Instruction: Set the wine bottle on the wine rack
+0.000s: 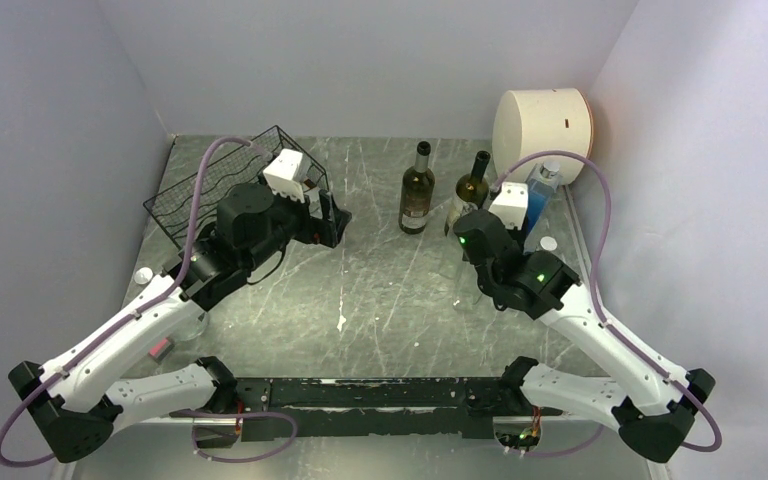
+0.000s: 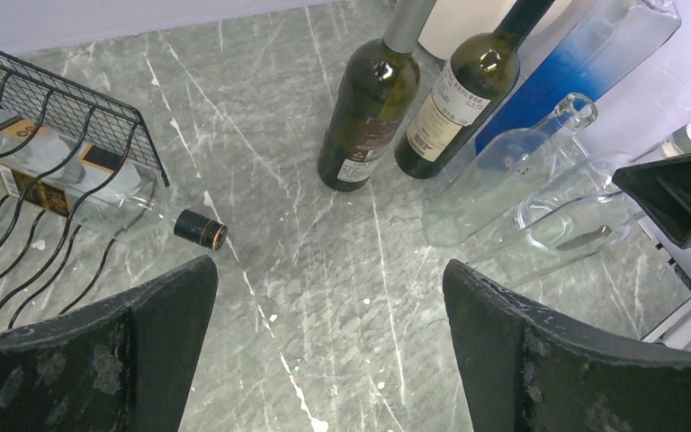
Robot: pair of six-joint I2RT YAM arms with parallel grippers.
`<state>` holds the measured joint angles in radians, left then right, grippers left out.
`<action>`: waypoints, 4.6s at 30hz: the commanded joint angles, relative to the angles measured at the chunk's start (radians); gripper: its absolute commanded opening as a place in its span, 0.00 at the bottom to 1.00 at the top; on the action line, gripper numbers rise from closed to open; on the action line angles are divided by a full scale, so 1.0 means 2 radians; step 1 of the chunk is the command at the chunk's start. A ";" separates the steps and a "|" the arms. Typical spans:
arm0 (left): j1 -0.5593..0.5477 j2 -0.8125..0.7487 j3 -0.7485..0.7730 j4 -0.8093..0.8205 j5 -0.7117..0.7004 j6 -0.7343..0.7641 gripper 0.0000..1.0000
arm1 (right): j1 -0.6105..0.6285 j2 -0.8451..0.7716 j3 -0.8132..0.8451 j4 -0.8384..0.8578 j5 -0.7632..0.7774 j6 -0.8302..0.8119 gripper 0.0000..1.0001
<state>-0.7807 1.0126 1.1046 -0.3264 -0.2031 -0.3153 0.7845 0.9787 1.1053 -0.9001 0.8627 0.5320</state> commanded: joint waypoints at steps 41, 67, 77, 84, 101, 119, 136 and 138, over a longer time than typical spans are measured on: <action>0.001 0.061 -0.205 0.271 0.210 0.054 0.98 | -0.002 0.028 0.018 0.207 -0.319 -0.099 0.00; 0.001 0.124 -0.330 0.571 0.256 0.181 0.85 | -0.001 0.061 0.015 0.300 -0.422 -0.059 0.00; 0.001 0.124 -0.328 0.593 0.276 0.252 0.26 | -0.002 0.053 0.021 0.271 -0.427 -0.059 0.00; 0.001 0.108 -0.276 0.504 0.277 0.346 0.07 | -0.002 0.058 0.067 0.171 -0.422 -0.123 0.56; -0.004 0.115 -0.199 0.424 0.340 0.795 0.07 | -0.001 0.069 0.094 0.112 -0.445 -0.181 0.74; -0.005 0.146 -0.132 0.465 0.309 0.875 0.07 | -0.002 0.099 0.057 0.123 -0.428 -0.132 0.64; -0.006 0.134 -0.133 0.422 0.286 0.926 0.07 | -0.002 0.109 0.067 0.098 -0.364 -0.134 0.44; -0.006 0.135 -0.127 0.408 0.272 0.944 0.07 | -0.001 0.115 0.074 0.090 -0.363 -0.135 0.52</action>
<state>-0.7872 1.3277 0.7753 0.4442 0.3935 1.4639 0.7929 1.1793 1.2221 -0.6380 0.0441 0.2573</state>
